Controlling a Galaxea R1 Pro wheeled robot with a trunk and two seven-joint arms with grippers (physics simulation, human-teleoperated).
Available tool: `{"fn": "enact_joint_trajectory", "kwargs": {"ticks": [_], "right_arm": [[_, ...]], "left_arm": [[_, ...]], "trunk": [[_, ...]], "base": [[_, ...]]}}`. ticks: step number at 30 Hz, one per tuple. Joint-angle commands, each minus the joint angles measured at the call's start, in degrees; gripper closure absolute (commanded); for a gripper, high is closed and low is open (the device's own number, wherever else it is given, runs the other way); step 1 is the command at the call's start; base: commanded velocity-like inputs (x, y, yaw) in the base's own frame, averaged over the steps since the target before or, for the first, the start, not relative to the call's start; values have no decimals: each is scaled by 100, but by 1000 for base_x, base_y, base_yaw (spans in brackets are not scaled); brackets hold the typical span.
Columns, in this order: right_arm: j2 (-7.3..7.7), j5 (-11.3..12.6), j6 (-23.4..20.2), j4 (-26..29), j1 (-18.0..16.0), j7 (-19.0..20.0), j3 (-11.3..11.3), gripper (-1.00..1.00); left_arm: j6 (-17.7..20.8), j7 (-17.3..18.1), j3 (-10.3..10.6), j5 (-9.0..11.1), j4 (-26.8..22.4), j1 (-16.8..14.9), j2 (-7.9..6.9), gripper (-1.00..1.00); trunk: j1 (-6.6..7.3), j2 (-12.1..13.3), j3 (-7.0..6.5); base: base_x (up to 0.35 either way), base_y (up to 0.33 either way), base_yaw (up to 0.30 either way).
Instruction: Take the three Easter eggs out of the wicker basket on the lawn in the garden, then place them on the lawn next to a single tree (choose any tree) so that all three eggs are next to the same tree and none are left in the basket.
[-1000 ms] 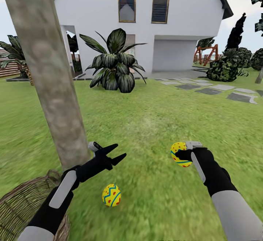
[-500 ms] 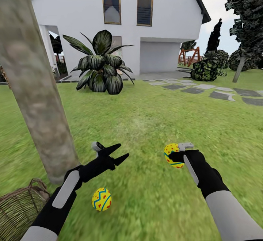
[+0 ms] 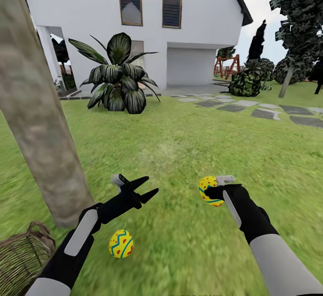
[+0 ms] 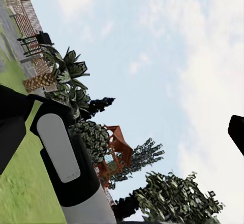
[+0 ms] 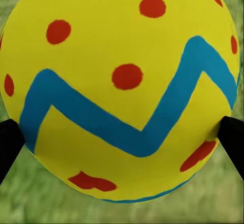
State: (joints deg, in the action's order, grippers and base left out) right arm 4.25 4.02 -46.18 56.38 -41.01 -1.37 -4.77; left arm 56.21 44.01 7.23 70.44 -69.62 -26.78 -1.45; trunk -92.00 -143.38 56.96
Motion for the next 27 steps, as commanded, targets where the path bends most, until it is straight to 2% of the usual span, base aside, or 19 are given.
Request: {"fn": "enact_joint_trajectory", "kwargs": {"ticks": [1, 19, 24, 27], "right_arm": [[6, 38, -22, 4, -4, -4, -15, 100], [-1, 46, -29, -39, -4, 31, -15, 100], [-3, 46, -27, -118, -4, 22, -17, 100], [-51, 40, -30, -129, -4, 9, -26, 100]], "left_arm": [[21, 11, 6, 11, 1, -3, -4, -100], [13, 2, 15, 4, 2, -3, -4, -100], [13, -104, 15, 5, 2, -3, -4, -100], [13, -112, 15, 5, 1, -3, -4, -100]], "trunk": [[1, -2, 4], [1, -2, -52], [1, -2, -67], [1, -2, -63]], "base": [[25, 0, -274], [28, 0, -280], [0, 0, -280], [0, 0, -244]]}}
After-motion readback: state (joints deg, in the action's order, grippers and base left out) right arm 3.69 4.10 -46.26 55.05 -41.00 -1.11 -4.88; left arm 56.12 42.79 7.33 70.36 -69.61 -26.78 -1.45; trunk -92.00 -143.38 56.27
